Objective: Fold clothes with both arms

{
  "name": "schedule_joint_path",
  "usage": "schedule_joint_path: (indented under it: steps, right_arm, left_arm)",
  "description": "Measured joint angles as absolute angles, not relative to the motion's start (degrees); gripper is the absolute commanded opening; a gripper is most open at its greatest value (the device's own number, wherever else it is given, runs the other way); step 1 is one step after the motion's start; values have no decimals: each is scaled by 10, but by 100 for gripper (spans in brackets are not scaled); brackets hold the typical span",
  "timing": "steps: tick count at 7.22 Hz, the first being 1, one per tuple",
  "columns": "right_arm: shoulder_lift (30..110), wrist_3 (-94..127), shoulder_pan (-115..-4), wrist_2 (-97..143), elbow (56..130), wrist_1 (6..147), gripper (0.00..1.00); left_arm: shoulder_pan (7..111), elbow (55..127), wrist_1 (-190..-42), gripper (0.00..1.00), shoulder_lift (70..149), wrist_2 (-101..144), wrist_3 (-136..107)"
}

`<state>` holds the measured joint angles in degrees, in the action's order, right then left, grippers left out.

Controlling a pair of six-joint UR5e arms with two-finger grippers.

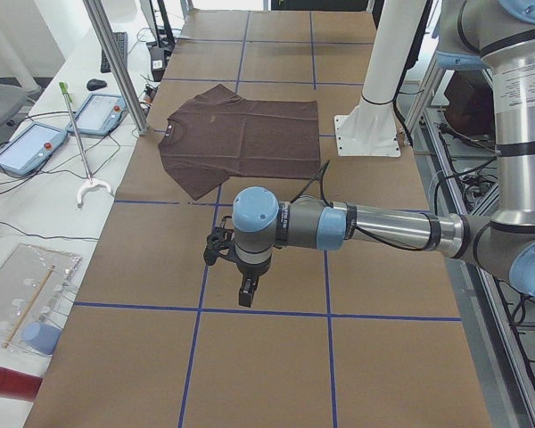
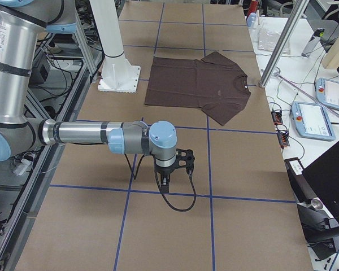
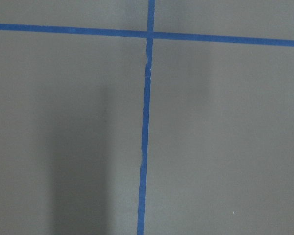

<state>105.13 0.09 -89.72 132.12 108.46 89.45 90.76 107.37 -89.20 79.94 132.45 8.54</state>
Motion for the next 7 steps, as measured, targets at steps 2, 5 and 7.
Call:
schedule_joint_path:
  steps: [2, 5, 7]
  right_arm:
    - [1011, 7, -897, 1320, 1090, 859, 100]
    - [952, 23, -896, 1305, 1049, 789, 100]
    - [867, 74, -889, 1307, 981, 763, 100]
  left_arm:
    - [907, 1096, -989, 100, 806, 1287, 82]
    - [903, 1035, -1227, 100, 888, 1273, 32]
    - [855, 998, -1273, 100, 961, 1273, -91]
